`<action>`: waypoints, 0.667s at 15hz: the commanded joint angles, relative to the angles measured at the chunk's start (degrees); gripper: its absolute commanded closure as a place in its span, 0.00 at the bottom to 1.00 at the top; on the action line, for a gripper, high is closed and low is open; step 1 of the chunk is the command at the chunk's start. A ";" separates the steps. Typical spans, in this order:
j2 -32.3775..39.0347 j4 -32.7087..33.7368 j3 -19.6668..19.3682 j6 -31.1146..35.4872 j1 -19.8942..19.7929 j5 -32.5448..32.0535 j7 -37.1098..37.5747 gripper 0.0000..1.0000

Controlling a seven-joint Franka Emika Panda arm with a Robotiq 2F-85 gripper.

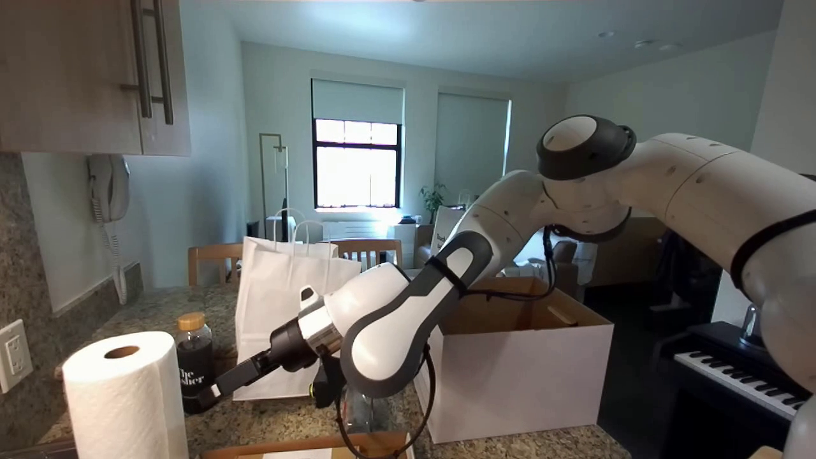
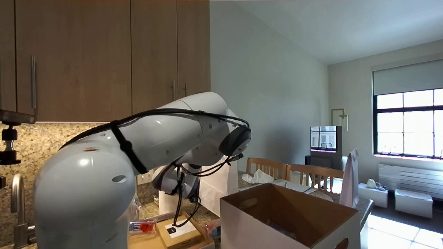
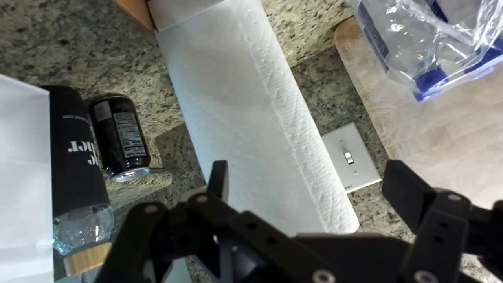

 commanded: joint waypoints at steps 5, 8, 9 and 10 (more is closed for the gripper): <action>-16.67 -7.20 -8.18 -2.04 5.58 8.45 2.60 0.00; -24.90 -10.25 -13.08 -4.71 10.40 13.42 2.30 0.00; -27.58 -10.52 -14.08 -6.90 11.77 14.51 2.25 0.00; -30.29 -10.40 -15.08 -9.49 13.41 15.75 2.32 0.00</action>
